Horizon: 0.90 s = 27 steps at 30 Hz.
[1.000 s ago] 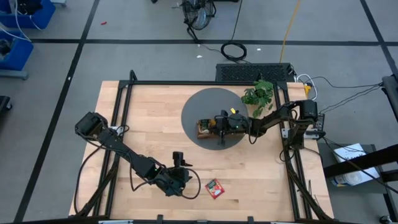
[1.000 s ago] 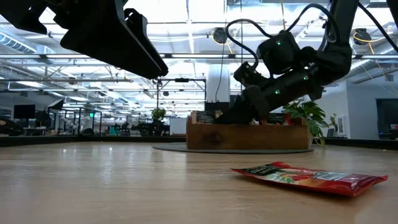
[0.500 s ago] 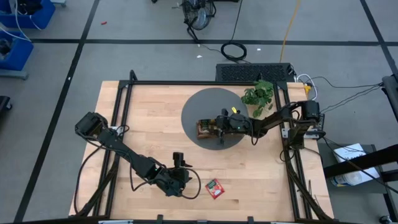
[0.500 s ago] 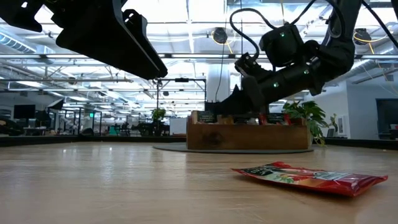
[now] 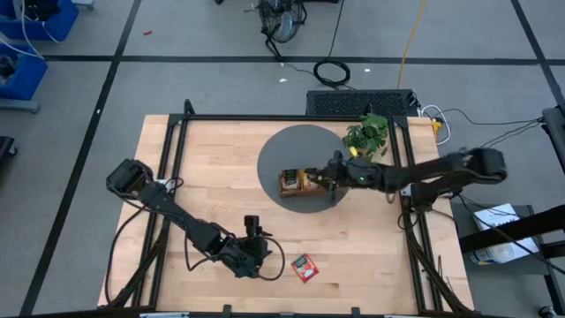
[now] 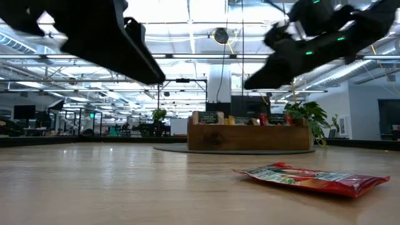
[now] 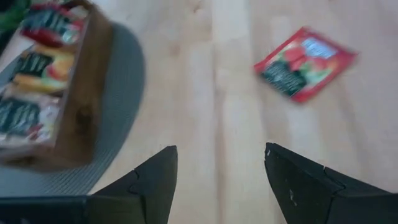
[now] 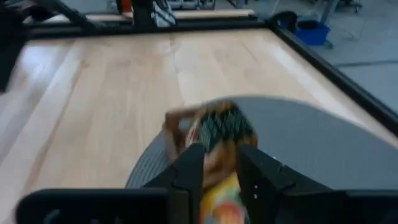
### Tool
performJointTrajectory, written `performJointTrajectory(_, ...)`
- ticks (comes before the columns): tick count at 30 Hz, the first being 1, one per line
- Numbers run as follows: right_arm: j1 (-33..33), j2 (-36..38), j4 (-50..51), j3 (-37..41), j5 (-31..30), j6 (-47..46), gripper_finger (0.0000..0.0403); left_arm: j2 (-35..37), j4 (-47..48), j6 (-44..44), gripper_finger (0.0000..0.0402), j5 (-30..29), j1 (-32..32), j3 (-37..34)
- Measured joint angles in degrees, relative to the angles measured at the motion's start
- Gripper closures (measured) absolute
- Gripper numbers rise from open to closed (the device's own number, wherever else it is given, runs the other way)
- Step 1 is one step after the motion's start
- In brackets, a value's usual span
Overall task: Pick & Place Tea
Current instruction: Adjust the wooden organizer on the table to align the position
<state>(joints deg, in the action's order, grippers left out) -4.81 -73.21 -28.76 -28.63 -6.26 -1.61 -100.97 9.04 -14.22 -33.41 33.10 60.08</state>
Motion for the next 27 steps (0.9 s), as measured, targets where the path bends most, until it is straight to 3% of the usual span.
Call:
performJointTrajectory(5, 7.25, 10.45, 5.80, 7.61, -13.24, -2.28, 0.0390, 0.00, -0.22, -3.55, 0.0160, -5.53, -1.94, -2.31)
performJointTrajectory(10, 14.09, 16.79, 3.66, 16.50, -26.48, -9.70, 0.0391, 0.00, -0.38, -10.07, 0.0166, -8.34, -5.78, -4.06)
performJointTrajectory(14, 19.43, 19.31, 1.77, 20.68, -27.21, -13.98, 0.0400, 0.00, -0.41, -12.47, 0.0224, -7.52, -8.07, -5.05)
performJointTrajectory(20, 25.84, 21.01, -0.33, 19.82, -30.71, -11.46, 0.0402, 0.00, -0.20, -12.84, 0.0378, -6.41, -10.04, -5.76)
performJointTrajectory(24, 29.55, 21.26, 3.38, 18.03, -35.94, -9.69, 0.0402, 0.00, -0.13, -12.96, 0.0386, -5.43, -10.77, -6.70)
performJointTrajectory(27, 31.45, 20.28, 9.47, 16.32, -35.81, -10.02, 0.0402, 0.00, -0.19, -13.10, 0.0390, -5.56, -11.57, -7.75)
